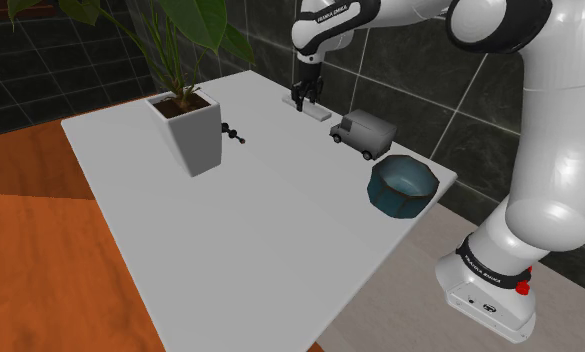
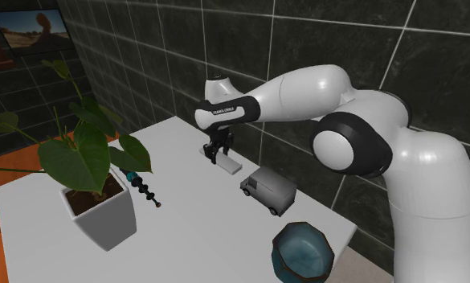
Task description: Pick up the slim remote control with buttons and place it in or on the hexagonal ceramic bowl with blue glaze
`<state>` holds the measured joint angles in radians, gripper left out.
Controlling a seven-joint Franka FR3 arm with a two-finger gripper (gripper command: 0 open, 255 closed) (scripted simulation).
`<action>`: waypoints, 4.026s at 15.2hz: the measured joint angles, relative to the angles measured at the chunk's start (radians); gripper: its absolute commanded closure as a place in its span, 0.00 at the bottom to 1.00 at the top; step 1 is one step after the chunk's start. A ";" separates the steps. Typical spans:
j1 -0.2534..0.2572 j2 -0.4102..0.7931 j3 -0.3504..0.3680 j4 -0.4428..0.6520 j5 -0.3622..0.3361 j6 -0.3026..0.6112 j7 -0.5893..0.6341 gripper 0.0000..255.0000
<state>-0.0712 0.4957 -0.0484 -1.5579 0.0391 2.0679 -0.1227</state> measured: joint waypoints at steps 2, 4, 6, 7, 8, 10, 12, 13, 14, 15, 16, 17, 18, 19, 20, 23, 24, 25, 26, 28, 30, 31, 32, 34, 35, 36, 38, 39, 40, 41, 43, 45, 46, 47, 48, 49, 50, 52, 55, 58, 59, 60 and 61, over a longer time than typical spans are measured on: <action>-0.001 -0.010 -0.001 0.013 -0.001 -0.023 -0.001 1.00; 0.000 -0.017 -0.001 0.031 -0.001 -0.048 0.001 1.00; 0.000 -0.022 -0.001 0.051 -0.002 -0.073 0.002 1.00; 0.000 -0.028 -0.001 0.055 -0.002 -0.083 0.002 1.00; 0.001 -0.036 -0.001 0.055 -0.003 -0.091 0.004 1.00; 0.000 -0.036 -0.001 0.083 -0.003 -0.119 0.003 1.00; -0.001 -0.043 -0.002 0.099 -0.003 -0.142 0.002 1.00; 0.000 -0.045 -0.002 0.109 -0.004 -0.154 0.004 1.00; -0.001 -0.046 -0.002 0.120 -0.004 -0.166 0.003 1.00; -0.002 -0.048 -0.002 0.131 -0.004 -0.179 0.003 1.00; -0.001 -0.051 -0.002 0.140 -0.004 -0.191 0.003 1.00; -0.002 -0.055 -0.003 0.147 -0.004 -0.202 0.002 1.00; -0.002 -0.057 -0.003 0.157 -0.004 -0.214 0.003 1.00; -0.001 -0.054 -0.003 0.178 -0.005 -0.232 0.005 1.00; -0.002 -0.058 -0.003 0.185 -0.005 -0.243 0.005 1.00; -0.003 -0.057 -0.003 0.226 -0.005 -0.283 0.004 1.00; -0.003 -0.058 -0.003 0.239 -0.005 -0.296 0.005 1.00; -0.004 -0.056 -0.003 0.254 -0.005 -0.310 0.005 1.00; -0.004 -0.055 -0.003 0.268 -0.005 -0.323 0.005 1.00; 0.002 -0.115 -0.003 0.186 -0.008 -0.301 0.010 1.00; 0.012 -0.205 -0.001 0.057 -0.013 -0.262 0.019 1.00; 0.014 -0.249 -0.001 -0.005 -0.015 -0.243 0.021 1.00; 0.017 -0.290 0.000 -0.060 -0.017 -0.230 0.024 1.00; 0.024 -0.370 0.004 -0.166 -0.021 -0.203 0.035 1.00; 0.028 -0.412 0.006 -0.217 -0.024 -0.195 0.042 1.00; 0.032 -0.451 0.009 -0.272 -0.026 -0.179 0.050 1.00; 0.039 -0.531 0.015 -0.367 -0.029 -0.163 0.063 1.00; 0.041 -0.573 0.018 -0.416 -0.030 -0.156 0.069 1.00; 0.043 -0.615 0.021 -0.463 -0.031 -0.150 0.074 1.00; 0.047 -0.649 0.025 -0.501 -0.032 -0.146 0.082 1.00; 0.049 -0.735 0.030 -0.590 -0.033 -0.144 0.090 1.00; 0.055 -0.818 0.039 -0.667 -0.032 -0.149 0.104 1.00; 0.057 -0.854 0.043 -0.701 -0.031 -0.152 0.109 1.00; 0.058 -0.898 0.045 -0.735 -0.030 -0.162 0.113 1.00; 0.060 -0.938 0.049 -0.770 -0.028 -0.165 0.118 1.00; 0.062 -0.981 0.052 -0.809 -0.027 -0.171 0.122 1.00; 0.067 -1.023 0.059 -0.843 -0.023 -0.178 0.131 1.00; 0.075 -1.098 0.072 -0.894 -0.015 -0.202 0.148 1.00; 0.086 -1.229 0.087 -0.986 -0.003 -0.241 0.167 1.00; 0.106 -1.362 0.113 -1.060 0.019 -0.298 0.198 1.00; 0.112 -1.404 0.117 -1.077 0.024 -0.322 0.204 1.00; 0.118 -1.443 0.124 -1.096 0.031 -0.342 0.213 1.00; 0.125 -1.490 0.131 -1.119 0.038 -0.367 0.222 1.00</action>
<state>0.0539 -0.9948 0.0823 -2.6764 0.0775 1.7010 0.0994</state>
